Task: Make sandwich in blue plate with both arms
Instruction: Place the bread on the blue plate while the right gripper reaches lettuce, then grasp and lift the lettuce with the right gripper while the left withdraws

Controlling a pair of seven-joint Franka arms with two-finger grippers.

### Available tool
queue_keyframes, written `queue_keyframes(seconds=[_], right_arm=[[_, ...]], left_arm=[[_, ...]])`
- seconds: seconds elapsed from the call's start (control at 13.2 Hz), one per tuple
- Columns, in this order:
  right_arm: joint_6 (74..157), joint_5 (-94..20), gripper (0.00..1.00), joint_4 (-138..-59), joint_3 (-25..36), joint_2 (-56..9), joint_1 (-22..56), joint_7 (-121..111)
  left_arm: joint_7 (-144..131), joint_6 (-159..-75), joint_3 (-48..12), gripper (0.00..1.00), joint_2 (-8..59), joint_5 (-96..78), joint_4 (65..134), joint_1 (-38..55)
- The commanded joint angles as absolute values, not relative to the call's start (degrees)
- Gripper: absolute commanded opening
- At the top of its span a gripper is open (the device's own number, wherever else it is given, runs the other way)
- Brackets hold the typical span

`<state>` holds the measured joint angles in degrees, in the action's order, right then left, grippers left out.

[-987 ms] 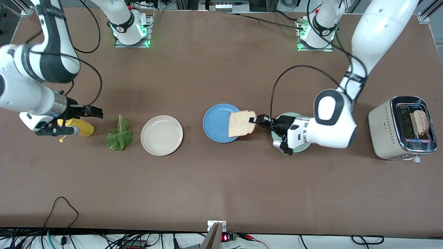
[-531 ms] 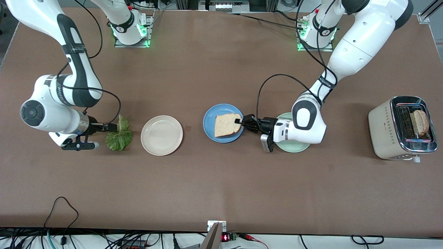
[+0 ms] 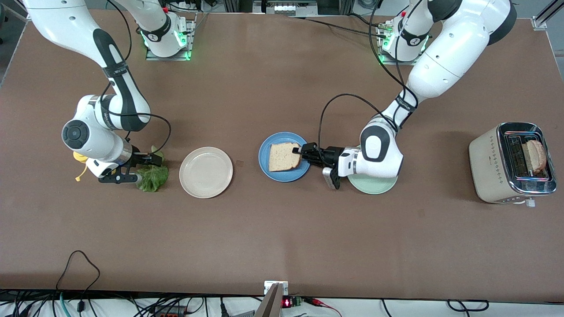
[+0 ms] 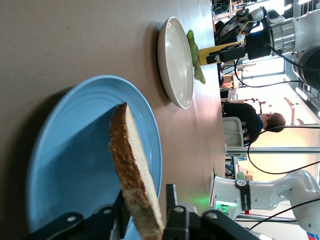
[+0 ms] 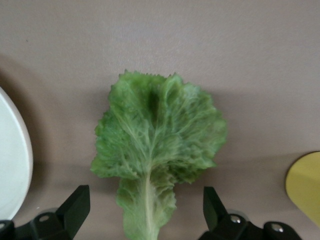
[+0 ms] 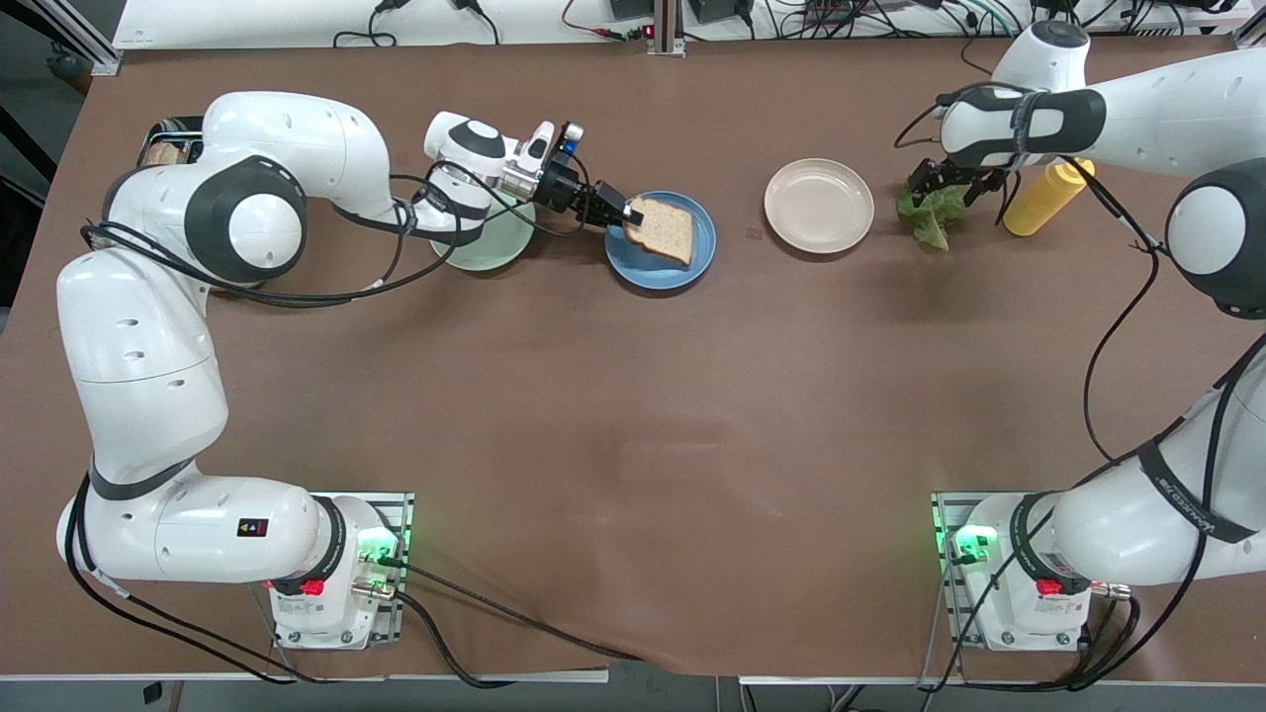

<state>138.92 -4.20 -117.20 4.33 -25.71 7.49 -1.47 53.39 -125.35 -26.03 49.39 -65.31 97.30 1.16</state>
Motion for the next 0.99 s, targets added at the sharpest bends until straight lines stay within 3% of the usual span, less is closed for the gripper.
queue_keyframes(seconds=[0.0, 0.08, 0.23, 0.3, 0.46, 0.53, 0.76, 0.91], right_arm=[[141.41, -4.57, 1.0, -117.51, 4.48, -27.24, 8.17, -1.4], [142.2, -4.57, 1.0, -117.34, 4.48, -28.12, 8.52, -1.49], [145.09, -4.57, 0.87, -117.33, 4.48, -29.87, 8.53, -1.84], [145.37, -4.57, 0.56, -117.25, 4.48, -30.06, 8.53, -1.76], [145.02, -4.57, 0.13, -117.33, 4.48, -29.88, 8.61, -1.76], [144.93, -4.57, 0.0, -117.25, 4.48, -29.62, 8.7, -1.41], [143.63, -4.66, 0.0, -117.16, 4.39, -25.77, 8.7, -1.49], [136.62, -4.66, 0.0, -115.76, 4.31, -20.07, 9.31, -2.02]], left_arm=[[53.62, -125.07, -24.7, 1.0, 45.63, -58.05, 97.47, 0.53], [52.66, -124.72, -24.18, 1.0, 44.22, -55.31, 97.47, 0.53], [47.4, -121.84, -22.77, 1.0, 40.97, -48.99, 97.3, 0.53], [42.41, -119.29, -21.98, 1.0, 39.04, -42.86, 96.6, 0.53], [32.74, -114.98, -21.88, 1.0, 35.35, -32.83, 95.98, 0.18], [29.22, -113.05, -21.8, 1.0, 34.2, -29.04, 95.8, -0.09], [18.59, -104.36, -20.83, 1.0, 31.21, -12.11, 92.65, -0.44], [9.71, -98.99, -21.0, 1.0, 29.8, 0.03, 90.19, -0.44]])
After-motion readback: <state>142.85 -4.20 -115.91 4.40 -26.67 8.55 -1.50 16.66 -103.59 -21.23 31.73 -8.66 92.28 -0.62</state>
